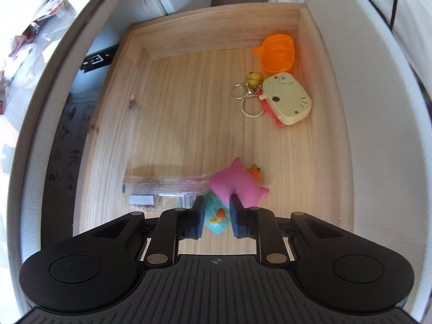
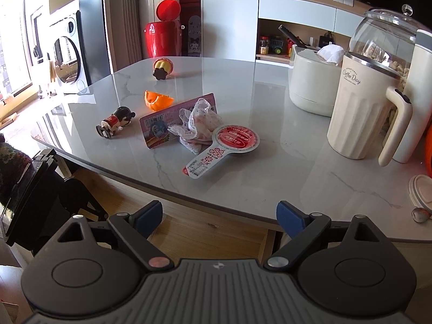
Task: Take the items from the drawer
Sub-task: 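Grasp the pink pig toy and teal toy together with the left gripper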
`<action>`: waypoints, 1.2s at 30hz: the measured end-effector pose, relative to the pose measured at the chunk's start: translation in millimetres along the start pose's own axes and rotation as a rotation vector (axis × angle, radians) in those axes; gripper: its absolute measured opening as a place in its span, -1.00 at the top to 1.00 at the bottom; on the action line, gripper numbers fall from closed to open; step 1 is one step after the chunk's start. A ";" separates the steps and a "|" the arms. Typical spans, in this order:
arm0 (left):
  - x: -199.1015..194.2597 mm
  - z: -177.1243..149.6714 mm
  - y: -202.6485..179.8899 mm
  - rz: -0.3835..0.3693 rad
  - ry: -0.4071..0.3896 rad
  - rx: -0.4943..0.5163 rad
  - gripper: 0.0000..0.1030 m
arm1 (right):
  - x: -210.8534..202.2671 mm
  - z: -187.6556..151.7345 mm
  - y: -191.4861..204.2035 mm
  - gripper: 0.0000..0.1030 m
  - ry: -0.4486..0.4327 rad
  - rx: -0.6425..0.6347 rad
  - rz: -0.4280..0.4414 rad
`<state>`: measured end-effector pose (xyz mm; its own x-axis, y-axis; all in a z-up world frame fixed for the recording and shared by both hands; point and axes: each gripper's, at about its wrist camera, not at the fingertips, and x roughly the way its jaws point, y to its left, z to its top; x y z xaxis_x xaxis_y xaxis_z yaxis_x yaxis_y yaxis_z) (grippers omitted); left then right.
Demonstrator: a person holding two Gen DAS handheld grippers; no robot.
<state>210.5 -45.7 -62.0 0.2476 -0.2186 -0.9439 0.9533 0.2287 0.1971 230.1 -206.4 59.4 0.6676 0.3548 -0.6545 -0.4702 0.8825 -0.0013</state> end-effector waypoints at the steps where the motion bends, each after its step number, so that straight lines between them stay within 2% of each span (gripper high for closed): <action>1: -2.6 -1.1 1.3 -0.015 -0.006 -0.017 0.48 | -0.3 0.0 -0.3 -0.78 -0.001 0.001 -0.001; 4: -7.5 -5.7 8.7 -0.044 -0.026 -0.127 0.45 | -0.7 0.0 -2.2 -0.78 -0.004 0.005 -0.001; 6: -7.7 -10.0 16.0 -0.043 -0.035 -0.238 0.46 | -0.1 -0.2 -3.5 -0.78 -0.003 0.009 -0.001; 9: -8.3 -19.2 40.0 -0.067 -0.088 -0.562 0.46 | -1.0 -0.2 -3.9 -0.78 -0.006 0.015 -0.003; 11: -7.5 -22.7 52.6 -0.049 -0.116 -0.737 0.48 | -1.5 -0.1 -3.5 -0.79 -0.009 0.016 -0.002; 13: -7.6 -17.4 55.5 0.003 -0.134 -0.784 0.51 | -1.2 -0.3 -2.5 -0.79 -0.009 0.013 -0.003; 16: -2.5 -5.4 49.7 0.114 -0.108 -0.740 0.50 | -1.5 -0.2 -1.6 -0.79 -0.013 0.008 -0.007; 17: 0.3 -2.3 48.7 0.129 -0.101 -0.730 0.51 | -1.7 -0.3 -1.8 -0.79 -0.015 0.008 -0.009; 19: -1.8 4.8 39.7 0.104 -0.131 -0.629 0.48 | -2.5 -0.2 -2.9 -0.79 -0.019 0.009 -0.015; 22: -8.1 11.4 22.9 0.054 -0.108 -0.350 0.45 | -3.1 -0.1 -5.6 -0.79 -0.021 0.017 -0.019; 24: -17.1 9.9 13.4 0.019 -0.103 -0.206 0.45 | -2.7 -0.5 -6.4 -0.79 -0.018 0.018 -0.020; 26: -20.1 6.2 7.1 -0.009 -0.085 -0.107 0.44 | -2.3 -1.0 -6.2 -0.79 -0.015 0.018 -0.016; 29: -8.9 0.9 -5.3 0.008 -0.025 0.016 0.44 | -2.1 -1.4 -4.7 -0.79 -0.013 0.011 -0.010; 33: 11.3 -7.2 -15.4 0.058 0.044 0.112 0.44 | -1.8 -1.6 -2.7 -0.79 -0.009 0.006 -0.009; 36: 12.8 -6.7 -10.8 0.069 0.015 0.087 0.40 | -1.4 -2.4 -2.6 -0.79 -0.003 0.007 -0.009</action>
<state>202.2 -44.6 -78.0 0.3114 -0.1907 -0.9310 0.9456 0.1594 0.2836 229.0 -210.0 58.6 0.6736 0.3478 -0.6522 -0.4602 0.8878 -0.0019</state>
